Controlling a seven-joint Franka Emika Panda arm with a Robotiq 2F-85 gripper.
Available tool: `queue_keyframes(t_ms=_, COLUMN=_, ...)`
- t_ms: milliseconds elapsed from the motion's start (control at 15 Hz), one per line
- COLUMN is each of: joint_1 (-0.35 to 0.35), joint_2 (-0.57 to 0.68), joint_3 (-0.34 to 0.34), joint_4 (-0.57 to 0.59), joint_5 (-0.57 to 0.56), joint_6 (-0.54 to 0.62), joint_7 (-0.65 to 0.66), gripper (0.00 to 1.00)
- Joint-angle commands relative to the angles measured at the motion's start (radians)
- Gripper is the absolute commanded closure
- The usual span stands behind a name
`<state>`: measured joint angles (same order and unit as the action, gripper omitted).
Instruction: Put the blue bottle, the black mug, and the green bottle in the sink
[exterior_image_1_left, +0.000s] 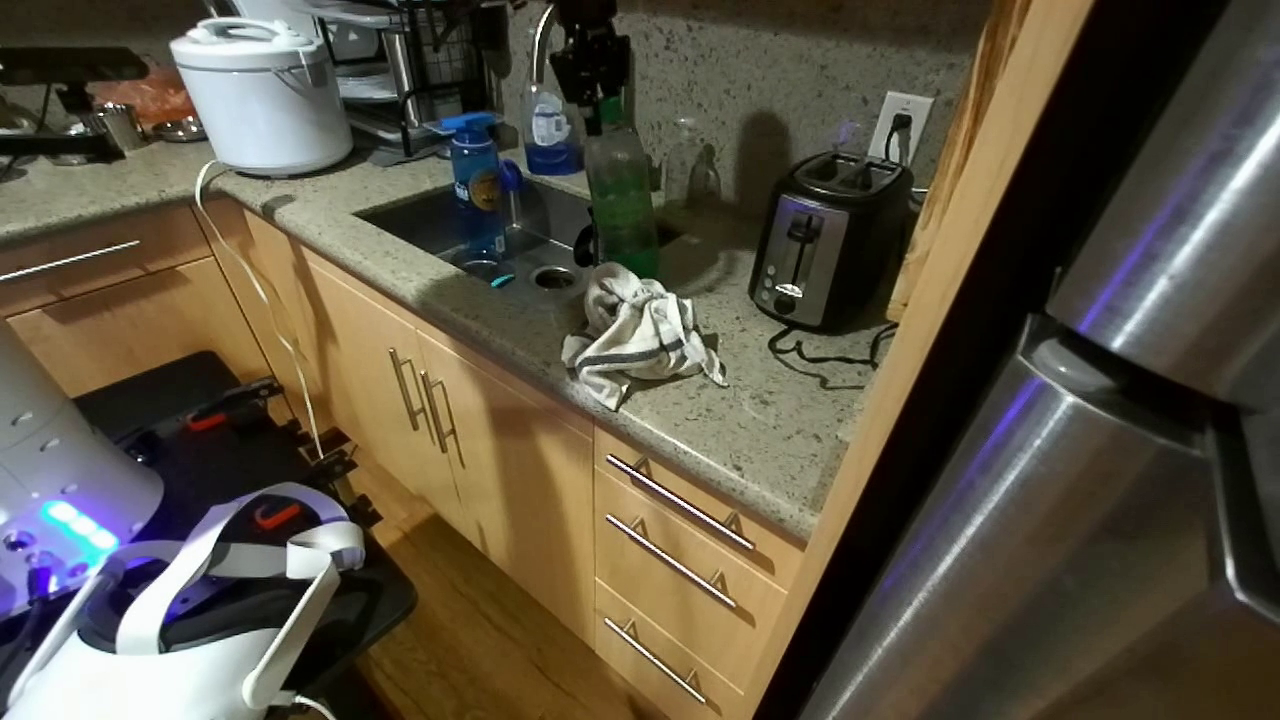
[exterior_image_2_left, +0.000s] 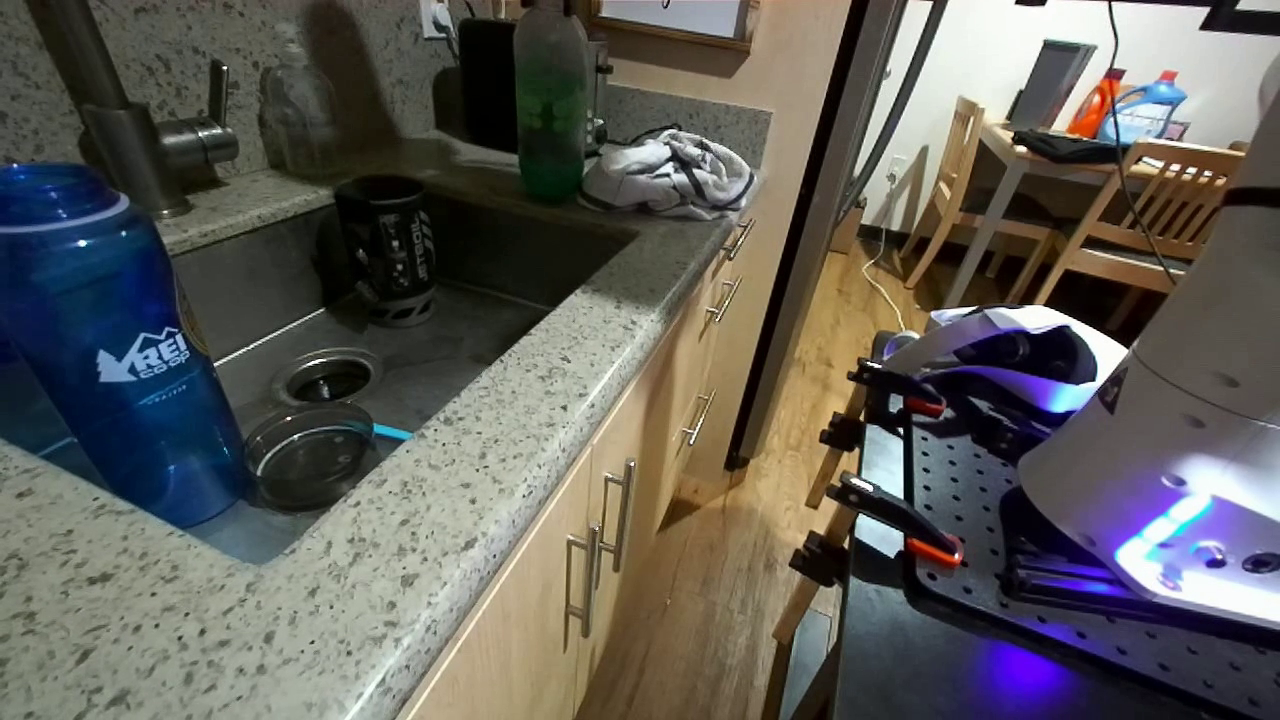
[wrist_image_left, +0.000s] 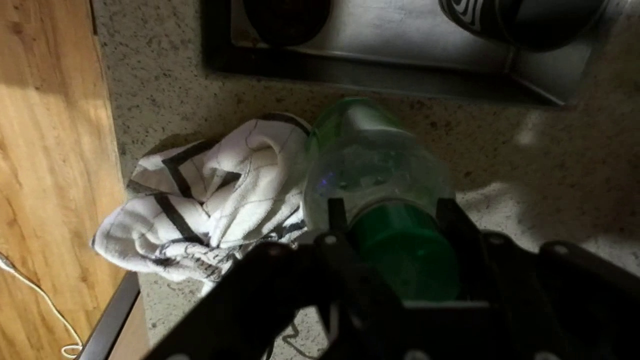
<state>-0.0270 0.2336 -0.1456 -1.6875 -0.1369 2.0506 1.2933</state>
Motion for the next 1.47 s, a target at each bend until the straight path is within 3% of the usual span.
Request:
queue_keyframes(t_ms=0, joint_1=0.019, joint_2=-0.041, joint_3=0.018, joint_4=-0.049, joint_5=-0.048, joint_6=0.014, joint_7=-0.034, gripper=0.77)
queue_keyframes(t_ms=667, joint_1=0.074, joint_2=-0.041, joint_3=0.052, joint_4=-0.064, joint_5=-0.158, joint_6=0.018, joint_7=-0.036, gripper=0.77)
queue_keyframes(t_ms=1400, joint_1=0.092, joint_2=-0.012, joint_3=0.087, joint_4=-0.048, joint_5=-0.149, joint_6=0.015, joint_7=-0.097, gripper=0.77)
